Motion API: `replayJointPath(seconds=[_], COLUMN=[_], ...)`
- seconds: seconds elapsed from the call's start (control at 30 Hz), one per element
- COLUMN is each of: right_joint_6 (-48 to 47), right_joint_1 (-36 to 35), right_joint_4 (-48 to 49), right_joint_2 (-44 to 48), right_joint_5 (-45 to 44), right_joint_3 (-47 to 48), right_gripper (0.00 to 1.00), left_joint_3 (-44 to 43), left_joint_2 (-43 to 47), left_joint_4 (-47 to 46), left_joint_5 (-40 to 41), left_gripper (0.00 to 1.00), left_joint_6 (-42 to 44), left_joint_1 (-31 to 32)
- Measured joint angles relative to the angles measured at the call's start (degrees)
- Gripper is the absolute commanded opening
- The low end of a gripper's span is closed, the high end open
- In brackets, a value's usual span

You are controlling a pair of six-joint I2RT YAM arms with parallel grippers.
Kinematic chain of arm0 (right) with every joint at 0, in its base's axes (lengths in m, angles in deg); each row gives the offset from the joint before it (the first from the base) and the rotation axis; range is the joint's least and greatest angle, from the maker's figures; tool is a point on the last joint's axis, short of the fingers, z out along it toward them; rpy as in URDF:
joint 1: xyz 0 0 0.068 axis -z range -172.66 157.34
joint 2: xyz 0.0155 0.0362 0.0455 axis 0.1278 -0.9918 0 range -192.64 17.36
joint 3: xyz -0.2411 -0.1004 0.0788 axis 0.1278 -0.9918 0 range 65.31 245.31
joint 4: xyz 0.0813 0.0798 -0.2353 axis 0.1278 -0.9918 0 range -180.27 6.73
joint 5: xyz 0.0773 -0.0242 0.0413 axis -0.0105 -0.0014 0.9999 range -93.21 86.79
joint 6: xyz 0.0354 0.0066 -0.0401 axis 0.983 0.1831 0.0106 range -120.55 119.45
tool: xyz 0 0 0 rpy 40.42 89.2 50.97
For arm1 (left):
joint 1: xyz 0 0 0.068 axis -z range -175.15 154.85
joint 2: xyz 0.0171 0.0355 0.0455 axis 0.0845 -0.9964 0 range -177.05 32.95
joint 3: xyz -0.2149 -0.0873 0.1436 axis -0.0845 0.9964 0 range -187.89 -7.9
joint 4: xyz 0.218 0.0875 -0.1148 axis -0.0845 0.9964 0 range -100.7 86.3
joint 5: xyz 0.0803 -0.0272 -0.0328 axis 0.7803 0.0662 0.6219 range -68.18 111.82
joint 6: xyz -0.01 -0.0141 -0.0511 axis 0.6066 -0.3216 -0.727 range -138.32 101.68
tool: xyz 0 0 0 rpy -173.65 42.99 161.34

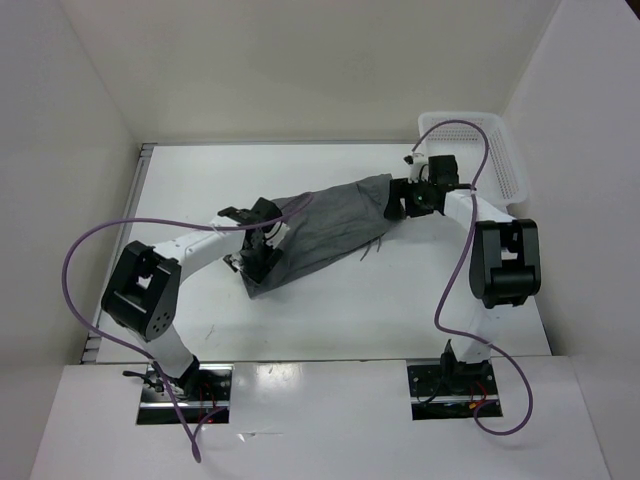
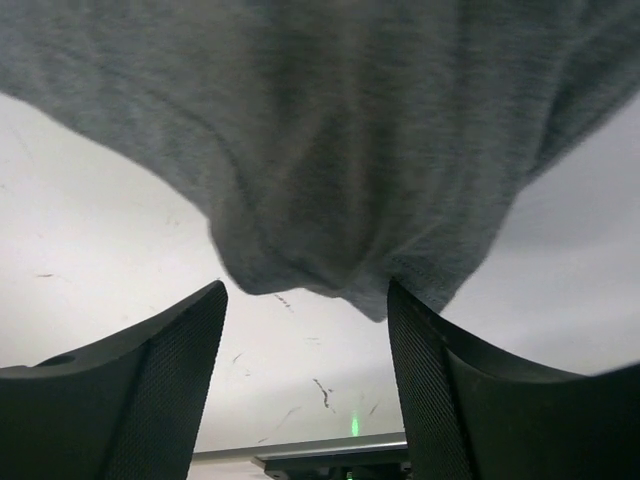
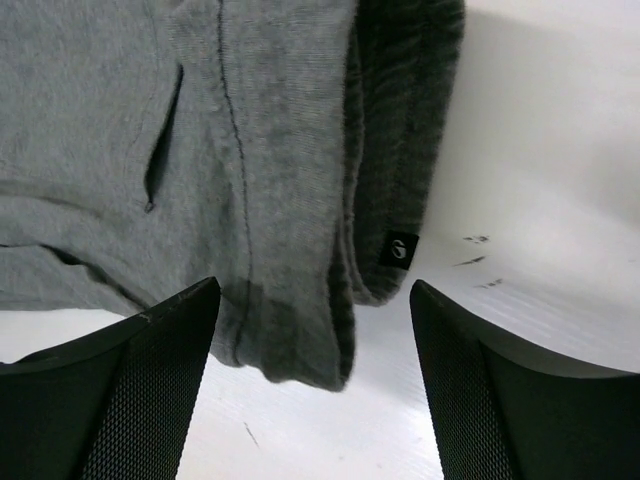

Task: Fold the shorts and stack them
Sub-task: Fold the shorts

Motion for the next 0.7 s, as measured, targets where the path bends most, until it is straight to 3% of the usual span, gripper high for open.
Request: replayJointPath(seconds=[0.33, 0.53, 0.6, 0.7], right_joint_6=[3.26, 4.20, 4.42, 4.44], right_joint_1=[-3.85, -3.93, -4.11, -4.28], right_joint_4=[1.09, 1.64, 1.75, 2.10], right_joint_2=[-4.13, -5.25, -5.25, -5.22], right_joint_5=[-2.91, -4.44, -4.87, -5.46], right_joint_3=[0.00, -0.13, -0.33, -0.72], right_gripper=[0.76, 0.60, 0.60, 0.69], left_joint_3=[-0.15, -0.24, -0.90, -1.66], left_joint_2=[-6.34, -6.93, -7.56, -8.24], left_joint_4=[-1.55, -1.66, -1.05, -0.22], left_joint_5=[-1.27, -1.09, -1.20, -1.22], left_gripper=[0.75, 0.73, 0.69, 0.69], left_joint_6=[0.02, 0.02, 0.00, 0.04], left_joint_1=[1.70, 1.68, 1.68, 1.90])
